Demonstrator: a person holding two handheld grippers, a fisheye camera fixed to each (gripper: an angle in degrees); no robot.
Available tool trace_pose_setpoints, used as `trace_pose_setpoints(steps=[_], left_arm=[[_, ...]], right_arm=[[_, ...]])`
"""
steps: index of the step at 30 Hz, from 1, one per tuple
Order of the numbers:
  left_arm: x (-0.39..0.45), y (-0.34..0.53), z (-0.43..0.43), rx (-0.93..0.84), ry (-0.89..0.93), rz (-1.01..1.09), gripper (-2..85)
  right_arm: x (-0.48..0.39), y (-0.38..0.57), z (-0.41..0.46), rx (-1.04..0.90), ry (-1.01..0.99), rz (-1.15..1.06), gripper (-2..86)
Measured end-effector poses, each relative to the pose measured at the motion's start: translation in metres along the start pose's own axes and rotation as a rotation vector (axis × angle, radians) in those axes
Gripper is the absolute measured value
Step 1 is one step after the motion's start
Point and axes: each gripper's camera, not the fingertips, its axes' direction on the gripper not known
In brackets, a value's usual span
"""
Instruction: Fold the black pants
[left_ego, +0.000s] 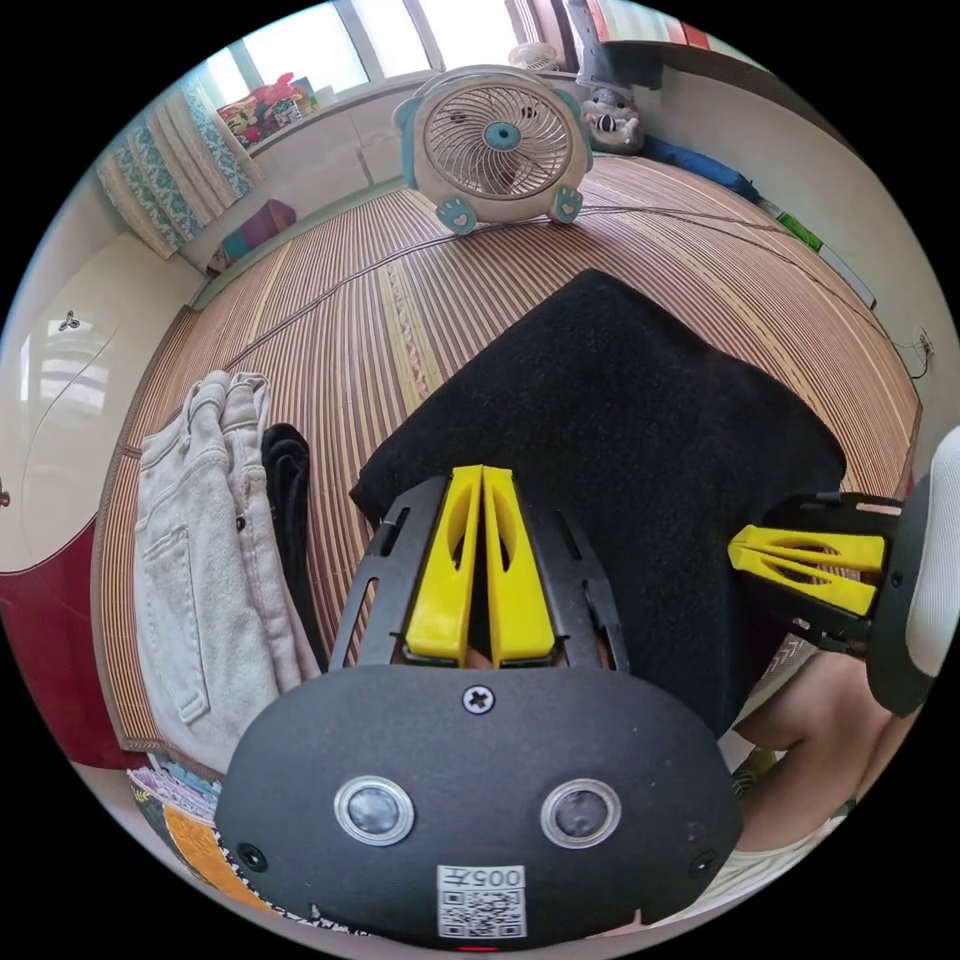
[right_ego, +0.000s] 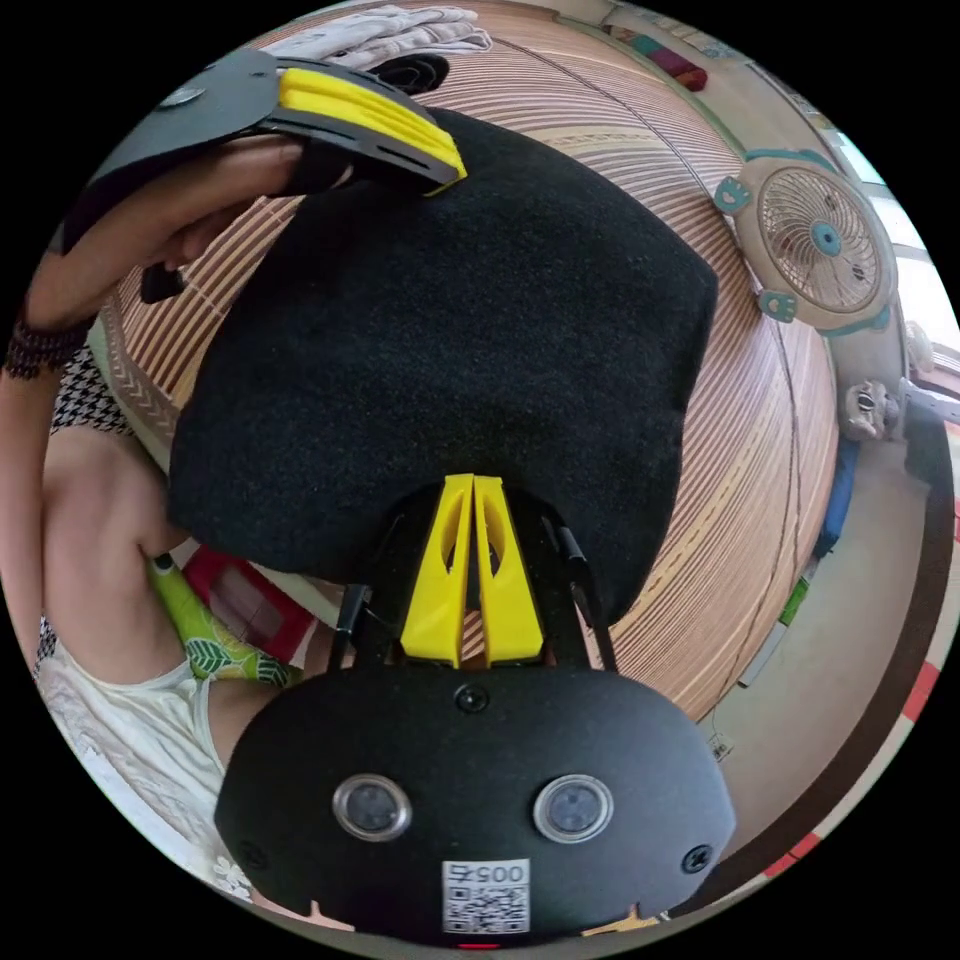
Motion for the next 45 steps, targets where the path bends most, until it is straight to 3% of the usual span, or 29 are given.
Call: trace_pose_setpoints(steps=[13,20,27,31,33,37,42,45], left_arm=[[0.002,0.014,-0.005,-0.122,0.14,0.131,-0.3],[0.012,0.038,-0.011,-0.169,0.258,0.246,-0.3],[-0.003,0.07,-0.029,-0.13,0.286,0.132,-0.6],[-0.036,0.106,-0.06,0.069,0.249,-0.031,-0.6],[-0.056,0.131,-0.064,0.112,0.214,-0.188,-0.6],[-0.084,0.168,-0.048,-0.002,0.156,-0.376,-0.6],[-0.076,0.197,-0.047,0.007,0.185,-0.322,-0.6],[-0.063,0.215,-0.062,0.068,0.079,-0.305,-0.6]], right_arm=[[0.013,0.028,0.025,0.179,0.216,0.323,-1.0],[0.026,0.069,0.028,0.284,0.079,0.47,-0.9],[0.019,0.108,0.029,0.341,0.032,0.553,-0.9],[0.019,0.153,0.025,0.464,-0.148,0.619,-0.6],[0.013,0.171,0.018,0.528,-0.238,0.593,-0.1],[-0.025,0.202,-0.006,0.656,-0.269,0.471,4.0],[-0.079,0.218,-0.028,0.743,-0.299,0.305,7.1],[-0.114,0.223,-0.039,0.731,-0.266,0.196,8.0]])
